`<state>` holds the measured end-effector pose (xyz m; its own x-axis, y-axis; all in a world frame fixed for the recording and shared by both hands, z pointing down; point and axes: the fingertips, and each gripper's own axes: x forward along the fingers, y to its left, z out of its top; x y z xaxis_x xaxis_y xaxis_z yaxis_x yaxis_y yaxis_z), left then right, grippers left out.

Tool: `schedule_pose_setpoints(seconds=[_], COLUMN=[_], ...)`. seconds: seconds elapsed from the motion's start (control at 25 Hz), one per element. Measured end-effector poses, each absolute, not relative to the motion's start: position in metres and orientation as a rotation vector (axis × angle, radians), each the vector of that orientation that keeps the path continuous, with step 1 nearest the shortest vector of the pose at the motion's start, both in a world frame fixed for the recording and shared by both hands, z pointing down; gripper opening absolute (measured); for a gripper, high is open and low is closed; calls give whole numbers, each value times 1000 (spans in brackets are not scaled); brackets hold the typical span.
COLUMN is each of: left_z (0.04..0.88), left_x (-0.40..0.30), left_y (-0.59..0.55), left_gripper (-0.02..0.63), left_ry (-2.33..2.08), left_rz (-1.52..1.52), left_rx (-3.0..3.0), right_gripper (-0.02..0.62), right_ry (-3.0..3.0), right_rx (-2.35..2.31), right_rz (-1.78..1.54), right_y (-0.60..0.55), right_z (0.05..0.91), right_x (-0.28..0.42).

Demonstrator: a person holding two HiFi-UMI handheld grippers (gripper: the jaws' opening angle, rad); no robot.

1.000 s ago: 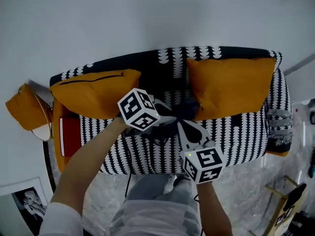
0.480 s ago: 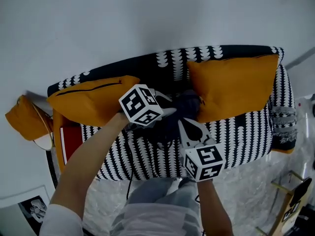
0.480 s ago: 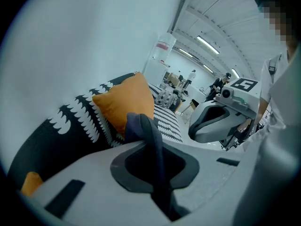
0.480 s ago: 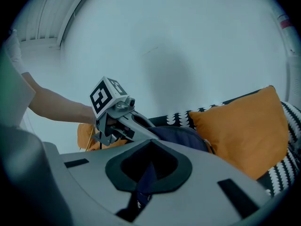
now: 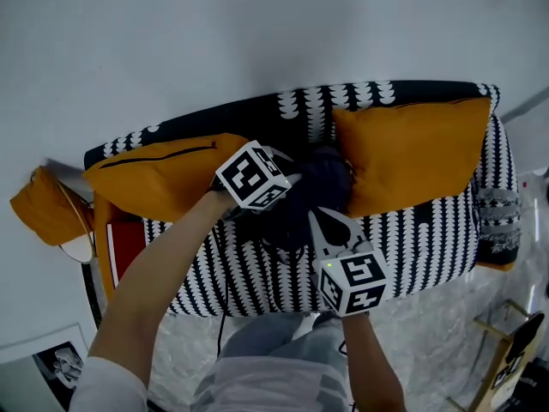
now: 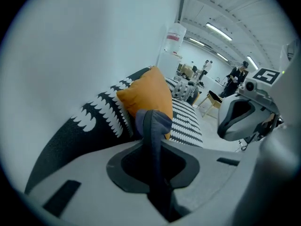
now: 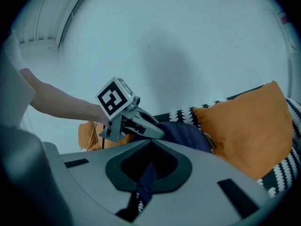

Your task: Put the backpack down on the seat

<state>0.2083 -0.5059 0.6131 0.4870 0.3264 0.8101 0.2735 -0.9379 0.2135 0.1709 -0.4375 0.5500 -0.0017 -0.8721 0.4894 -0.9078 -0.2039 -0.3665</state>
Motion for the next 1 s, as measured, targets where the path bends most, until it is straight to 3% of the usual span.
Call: schedule_pose_setpoints(seconds=[0.32,0.48,0.6,1.0], left_z=[622,618,609,579], left_x=[214,218,222,208], left_y=[-527,-543,-551,-545], left_gripper=[53,130,151,155], left_ry=[357,247,189,23], left_rz=[1495,1506,1493,1324], left_rx=[2698,2744,2771,2731], right_gripper=[2,2,2,2], right_ry=[-1936,-1940,-1947,-1994], right_rx=[2172,2157,2146,2107], right_rz=[1010,1013,1019,975], right_y=[-437,-438,-439,-443], right_z=[556,557,556,533], right_x=[175,177,177,174])
